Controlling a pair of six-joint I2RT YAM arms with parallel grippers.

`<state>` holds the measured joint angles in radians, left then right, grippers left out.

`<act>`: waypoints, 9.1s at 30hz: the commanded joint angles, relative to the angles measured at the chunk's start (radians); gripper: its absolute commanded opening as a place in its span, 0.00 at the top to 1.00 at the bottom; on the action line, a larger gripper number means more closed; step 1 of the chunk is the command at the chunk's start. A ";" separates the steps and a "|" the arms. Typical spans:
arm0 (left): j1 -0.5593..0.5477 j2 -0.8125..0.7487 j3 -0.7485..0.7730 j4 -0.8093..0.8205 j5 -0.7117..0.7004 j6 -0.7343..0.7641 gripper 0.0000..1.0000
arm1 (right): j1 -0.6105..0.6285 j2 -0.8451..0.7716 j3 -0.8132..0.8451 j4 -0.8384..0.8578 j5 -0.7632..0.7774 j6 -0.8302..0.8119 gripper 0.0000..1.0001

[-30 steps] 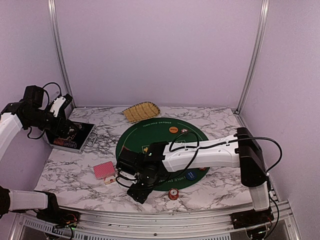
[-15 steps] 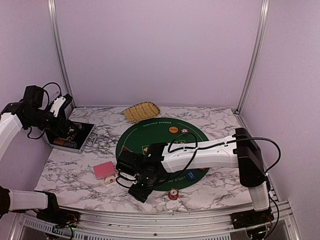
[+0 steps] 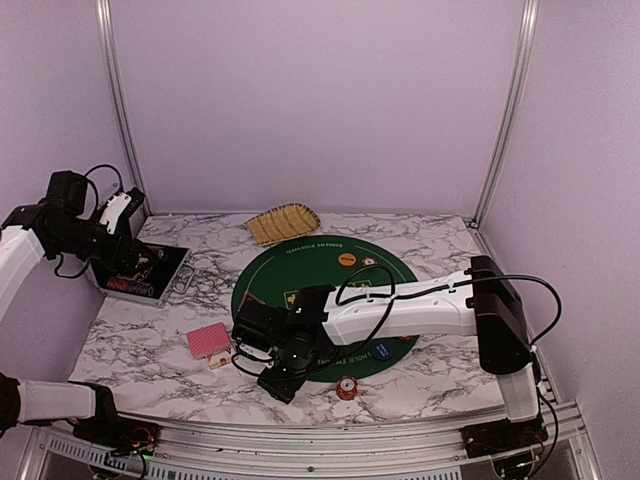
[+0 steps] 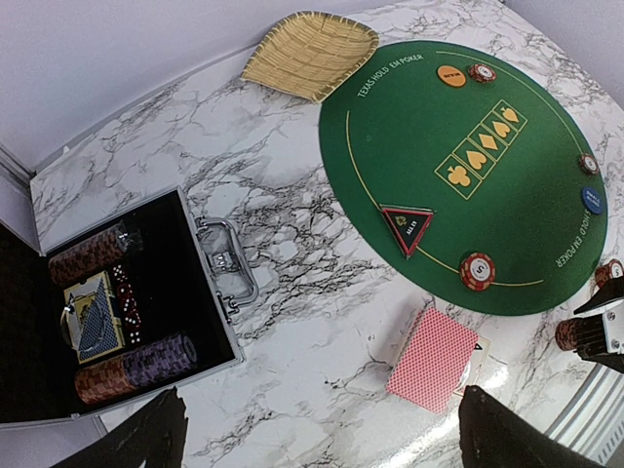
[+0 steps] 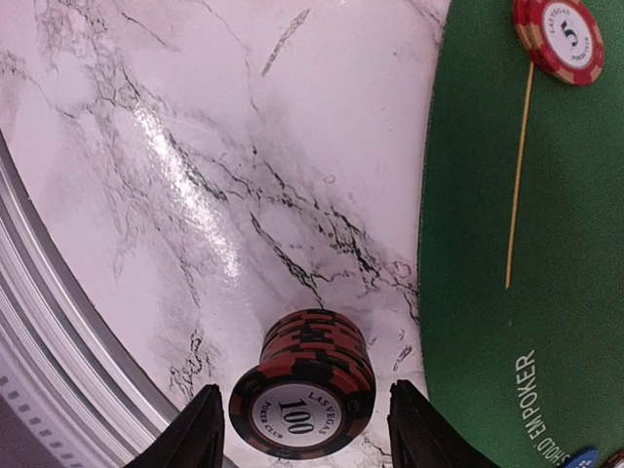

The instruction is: Distribute texas hold em gaming equipment

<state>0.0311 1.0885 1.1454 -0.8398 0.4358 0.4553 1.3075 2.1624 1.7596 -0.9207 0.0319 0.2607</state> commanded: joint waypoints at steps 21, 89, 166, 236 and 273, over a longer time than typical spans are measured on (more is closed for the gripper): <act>0.001 -0.019 0.024 -0.026 0.003 0.013 0.01 | -0.008 0.023 0.020 0.022 0.001 0.000 0.42; 0.001 -0.021 0.029 -0.036 0.011 0.016 0.01 | -0.669 0.155 0.218 0.180 0.126 -0.027 0.79; 0.002 -0.033 0.025 -0.051 0.014 0.036 0.01 | -0.132 -0.209 -0.066 0.085 0.039 -0.023 0.05; 0.003 -0.025 0.033 -0.053 0.026 0.036 0.01 | -0.027 0.005 -0.060 0.115 -0.006 -0.032 0.42; 0.002 -0.030 0.030 -0.053 0.032 0.033 0.01 | -0.016 -0.026 -0.013 0.066 -0.021 -0.034 0.63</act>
<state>0.0311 1.0615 1.1530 -0.8635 0.4461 0.4831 1.2865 2.1563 1.6886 -0.8322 0.0189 0.2314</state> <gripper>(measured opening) 0.989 0.415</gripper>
